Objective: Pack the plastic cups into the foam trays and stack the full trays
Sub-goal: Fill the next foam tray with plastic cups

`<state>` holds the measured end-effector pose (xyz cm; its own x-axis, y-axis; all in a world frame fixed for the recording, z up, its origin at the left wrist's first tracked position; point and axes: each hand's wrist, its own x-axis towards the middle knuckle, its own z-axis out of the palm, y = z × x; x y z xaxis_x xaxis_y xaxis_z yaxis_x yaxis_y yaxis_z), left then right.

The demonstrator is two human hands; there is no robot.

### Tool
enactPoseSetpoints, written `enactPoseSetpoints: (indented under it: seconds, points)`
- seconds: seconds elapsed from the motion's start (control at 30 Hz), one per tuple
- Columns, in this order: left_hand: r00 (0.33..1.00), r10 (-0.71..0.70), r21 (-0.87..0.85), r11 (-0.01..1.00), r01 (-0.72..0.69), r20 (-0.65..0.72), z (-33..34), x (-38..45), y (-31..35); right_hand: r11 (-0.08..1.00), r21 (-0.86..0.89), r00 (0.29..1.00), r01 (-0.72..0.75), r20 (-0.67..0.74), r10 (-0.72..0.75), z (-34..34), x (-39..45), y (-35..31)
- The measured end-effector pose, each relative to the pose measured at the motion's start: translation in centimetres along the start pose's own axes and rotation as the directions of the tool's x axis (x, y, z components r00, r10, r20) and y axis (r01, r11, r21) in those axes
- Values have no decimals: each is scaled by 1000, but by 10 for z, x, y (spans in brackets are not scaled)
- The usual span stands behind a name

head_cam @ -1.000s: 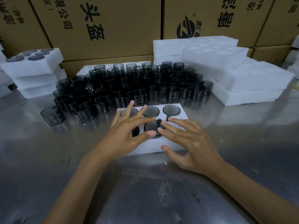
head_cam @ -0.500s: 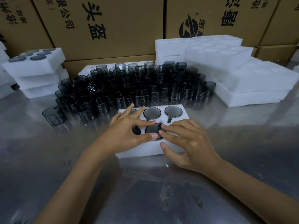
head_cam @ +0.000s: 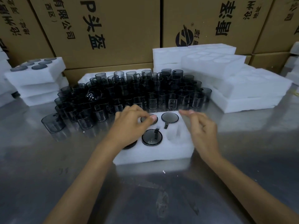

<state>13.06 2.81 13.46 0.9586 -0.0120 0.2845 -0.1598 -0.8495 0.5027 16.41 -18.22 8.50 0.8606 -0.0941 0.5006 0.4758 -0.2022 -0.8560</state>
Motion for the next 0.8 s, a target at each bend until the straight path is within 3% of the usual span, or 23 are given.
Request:
enactPoseSetpoints:
  seconds: [0.07,0.2,0.3,0.4,0.47,0.63,0.8]
  points:
    - [999,21,42,999,-19,-36,11,4,5,996,-49,997,-69,-28,68,-6,28,9]
    - [982,-27,223,975,-15,185,31,7,1,962,-218,986,-167,-8,169,-4,79,29]
    - [972,-42,275,961,-23,229,34,7,-3,839,-544,995,6,91,52,8,103,50]
    - [975,-37,296,955,-30,221,35,8,-2,669,-724,962,169,268,46,22,117,59]
    - [975,-38,307,951,-32,219,35,8,-2,618,-743,938,257,347,27,26,124,62]
    - [976,-37,314,949,-32,213,35,9,-3,634,-688,911,354,407,-67,25,134,51]
    - [979,-34,262,965,-20,202,33,8,-2,787,-522,923,329,352,-152,14,120,15]
